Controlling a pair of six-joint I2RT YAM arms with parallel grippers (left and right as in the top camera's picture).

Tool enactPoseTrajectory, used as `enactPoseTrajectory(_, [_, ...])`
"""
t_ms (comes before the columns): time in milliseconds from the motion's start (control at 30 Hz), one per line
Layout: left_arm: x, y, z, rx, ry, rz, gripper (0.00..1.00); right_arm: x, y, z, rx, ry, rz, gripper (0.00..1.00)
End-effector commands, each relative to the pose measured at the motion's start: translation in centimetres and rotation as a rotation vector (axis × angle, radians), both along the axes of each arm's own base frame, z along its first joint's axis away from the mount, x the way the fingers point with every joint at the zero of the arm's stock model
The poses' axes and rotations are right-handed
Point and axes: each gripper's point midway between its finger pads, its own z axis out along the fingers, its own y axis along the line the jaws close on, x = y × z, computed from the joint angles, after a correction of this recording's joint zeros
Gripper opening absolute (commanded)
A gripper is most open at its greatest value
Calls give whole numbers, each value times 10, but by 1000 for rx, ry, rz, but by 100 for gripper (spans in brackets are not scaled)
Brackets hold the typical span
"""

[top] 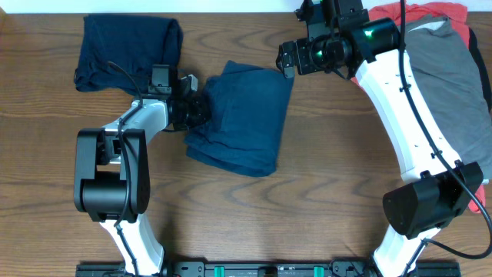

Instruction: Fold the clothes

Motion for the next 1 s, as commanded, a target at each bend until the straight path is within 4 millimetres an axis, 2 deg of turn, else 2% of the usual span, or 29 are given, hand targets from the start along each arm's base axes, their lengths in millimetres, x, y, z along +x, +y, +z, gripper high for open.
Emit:
enactPoseTrajectory(0, [-58, 23, -68, 158, 249, -1, 6, 1, -7, -4, -15, 8, -1, 99])
enactPoseTrajectory(200, [-29, 30, 17, 134, 165, 88, 6, 1, -18, -7, -20, 27, -24, 99])
enactPoseTrajectory(333, [-19, 30, 68, 104, 66, 153, 6, 1, -19, -7, -21, 29, -25, 99])
enactPoseTrajectory(500, [-16, 29, 113, 67, -23, 214, 6, 1, -19, -7, -21, 29, -25, 99])
enactPoseTrajectory(733, [-13, 28, 154, 23, -127, 251, 6, 1, -19, -7, -20, 29, -25, 99])
enactPoseTrajectory(833, [4, 17, 182, -68, -231, 249, 6, 1, -19, -7, -20, 28, -25, 99])
enactPoseTrajectory(967, [38, 15, 227, -181, -408, 332, 6, 1, -19, -7, -21, 29, -25, 99])
